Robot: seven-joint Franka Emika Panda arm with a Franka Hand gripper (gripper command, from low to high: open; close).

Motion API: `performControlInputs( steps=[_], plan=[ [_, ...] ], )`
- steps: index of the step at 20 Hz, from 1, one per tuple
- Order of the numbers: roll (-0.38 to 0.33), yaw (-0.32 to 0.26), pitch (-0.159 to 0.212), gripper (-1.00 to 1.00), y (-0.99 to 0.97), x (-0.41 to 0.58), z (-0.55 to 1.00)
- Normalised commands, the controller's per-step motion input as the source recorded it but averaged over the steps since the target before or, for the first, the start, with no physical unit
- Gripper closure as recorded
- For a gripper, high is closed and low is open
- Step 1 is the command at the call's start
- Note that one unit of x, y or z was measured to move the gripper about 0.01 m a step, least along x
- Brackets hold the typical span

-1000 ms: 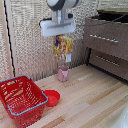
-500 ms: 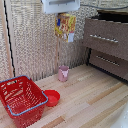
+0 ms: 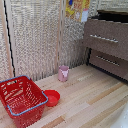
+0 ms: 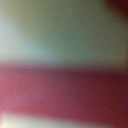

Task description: Shift your gripper thoughtfully near the cereal snack bar. Tenderly grip the snack bar with your precision device. Carefully hover the precision device above the first drawer installation and invite the snack bar to descend into the first drawer installation.

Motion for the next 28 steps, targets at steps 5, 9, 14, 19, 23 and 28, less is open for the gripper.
performControlInputs(
  steps=[5,9,14,19,23,28],
  plan=[
    [0.017,0.0,0.031,1.0,-0.98,-0.085,0.89],
    [0.031,0.0,0.007,1.0,-1.0,-0.056,0.81],
    [0.022,0.0,0.0,1.0,-1.0,-0.014,0.66],
    [0.004,0.0,0.003,1.0,-1.0,0.0,0.36],
    [-0.006,0.0,0.024,1.0,-1.0,0.001,0.05],
    [-0.014,0.004,0.076,1.0,-0.94,0.045,-0.01]
  ],
)
